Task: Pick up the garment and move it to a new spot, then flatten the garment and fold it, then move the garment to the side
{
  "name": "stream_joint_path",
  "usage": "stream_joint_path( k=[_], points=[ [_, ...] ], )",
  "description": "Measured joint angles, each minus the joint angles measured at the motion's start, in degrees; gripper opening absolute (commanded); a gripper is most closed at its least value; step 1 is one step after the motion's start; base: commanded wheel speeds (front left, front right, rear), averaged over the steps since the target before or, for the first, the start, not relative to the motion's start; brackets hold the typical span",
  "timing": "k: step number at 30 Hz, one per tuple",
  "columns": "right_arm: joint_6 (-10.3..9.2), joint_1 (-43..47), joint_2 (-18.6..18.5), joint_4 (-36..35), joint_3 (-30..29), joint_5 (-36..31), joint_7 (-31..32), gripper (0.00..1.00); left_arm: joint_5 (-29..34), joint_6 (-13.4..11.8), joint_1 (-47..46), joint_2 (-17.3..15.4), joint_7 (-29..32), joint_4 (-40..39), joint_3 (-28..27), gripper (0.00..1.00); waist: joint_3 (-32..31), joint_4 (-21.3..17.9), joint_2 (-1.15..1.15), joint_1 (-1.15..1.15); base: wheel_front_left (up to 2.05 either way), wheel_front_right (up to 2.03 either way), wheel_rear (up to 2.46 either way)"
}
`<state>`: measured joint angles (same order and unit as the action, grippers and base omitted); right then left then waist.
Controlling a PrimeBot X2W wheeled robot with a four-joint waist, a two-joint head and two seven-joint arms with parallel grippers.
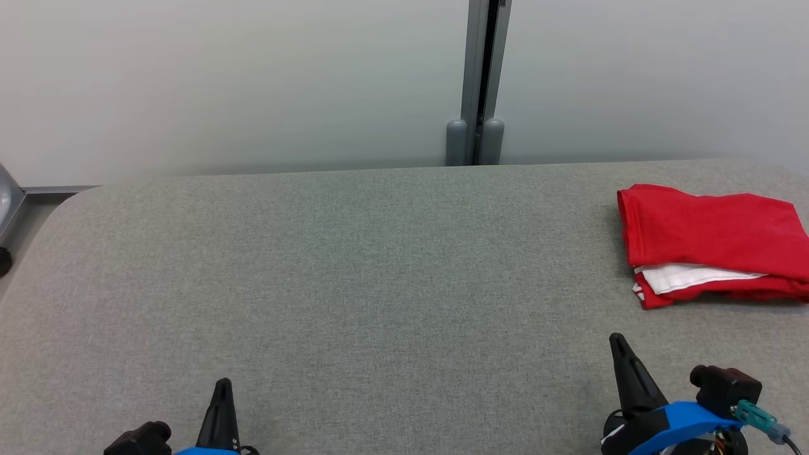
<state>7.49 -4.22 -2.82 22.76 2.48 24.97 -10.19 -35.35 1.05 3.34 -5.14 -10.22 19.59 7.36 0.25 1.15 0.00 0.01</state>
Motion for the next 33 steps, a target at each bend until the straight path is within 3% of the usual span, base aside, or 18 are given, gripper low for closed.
stream_joint_path(
  k=[33],
  points=[
    [0.0, -0.24, 0.01, -3.57, -3.69, 27.65, 6.7, 0.0, -23.38, 2.52, -3.58, 0.99, 6.76, -2.18, -5.61, 0.0, -0.02, -0.34, 0.0, 0.0, 0.0, 0.0, 0.0]
  ],
)
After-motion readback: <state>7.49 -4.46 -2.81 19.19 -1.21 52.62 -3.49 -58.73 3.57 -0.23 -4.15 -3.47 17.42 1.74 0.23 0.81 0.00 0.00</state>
